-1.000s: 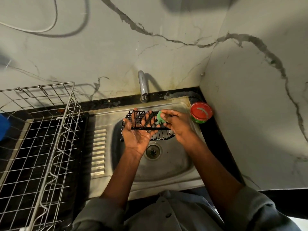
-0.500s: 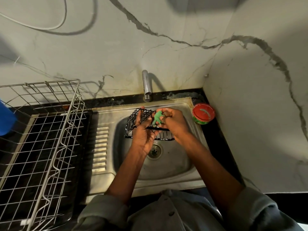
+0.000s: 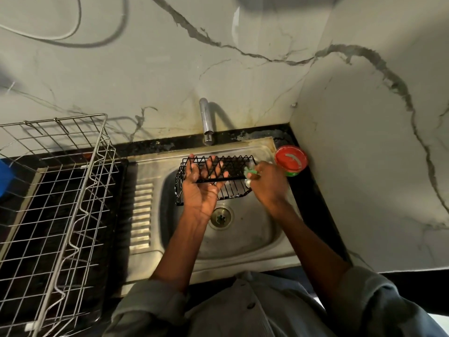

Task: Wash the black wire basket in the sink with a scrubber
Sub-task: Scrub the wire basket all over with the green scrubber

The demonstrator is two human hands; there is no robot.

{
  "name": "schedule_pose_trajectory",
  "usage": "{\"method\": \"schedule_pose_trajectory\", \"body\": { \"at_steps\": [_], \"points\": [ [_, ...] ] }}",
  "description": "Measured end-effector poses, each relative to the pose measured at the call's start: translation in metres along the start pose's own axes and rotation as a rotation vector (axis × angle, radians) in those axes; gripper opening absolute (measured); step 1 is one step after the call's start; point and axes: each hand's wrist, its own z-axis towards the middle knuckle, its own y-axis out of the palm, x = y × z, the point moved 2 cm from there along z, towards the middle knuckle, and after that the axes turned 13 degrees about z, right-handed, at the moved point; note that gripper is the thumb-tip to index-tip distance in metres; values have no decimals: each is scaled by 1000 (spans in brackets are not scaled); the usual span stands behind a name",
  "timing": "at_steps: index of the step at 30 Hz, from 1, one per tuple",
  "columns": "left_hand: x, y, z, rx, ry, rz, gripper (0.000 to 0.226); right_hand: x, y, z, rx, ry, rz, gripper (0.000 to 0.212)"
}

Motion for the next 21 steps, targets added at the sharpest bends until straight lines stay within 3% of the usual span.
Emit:
{"method": "schedule_pose_trajectory", "body": {
  "at_steps": [2, 4, 6, 8, 11, 13, 14, 19, 21],
  "points": [
    [-2, 3, -1, -24, -31, -56, 33, 6, 5, -2, 13, 56, 132, 20],
    [-5, 4, 0, -56, -68, -120, 20, -21, 21, -17, -30, -88, 203, 11],
    [-8, 0, 3, -73, -70, -128, 37, -50, 32, -33, -99, -279, 220, 13],
    [-7, -2, 3, -71, -80, -182, 45, -53, 27, -32, -73, -374, 29, 29],
    [-4, -1, 1, -37, -101, -206, 51, -8, 0, -7, 34, -118, -194, 44],
    [-3, 0, 0, -15, -97, -183, 51, 15, -11, -3, 86, 63, -156, 39],
    [-3, 1, 0, 2, -96, -168, 50, 14, -8, -6, 82, 55, -113, 35],
    [-10, 8, -5, -19, -26, -121, 40, -58, 26, -32, -176, -446, 39, 22],
    [-12, 9, -6, -14, -19, -99, 41, -63, 21, -19, -158, -479, -57, 31]
  ]
}}
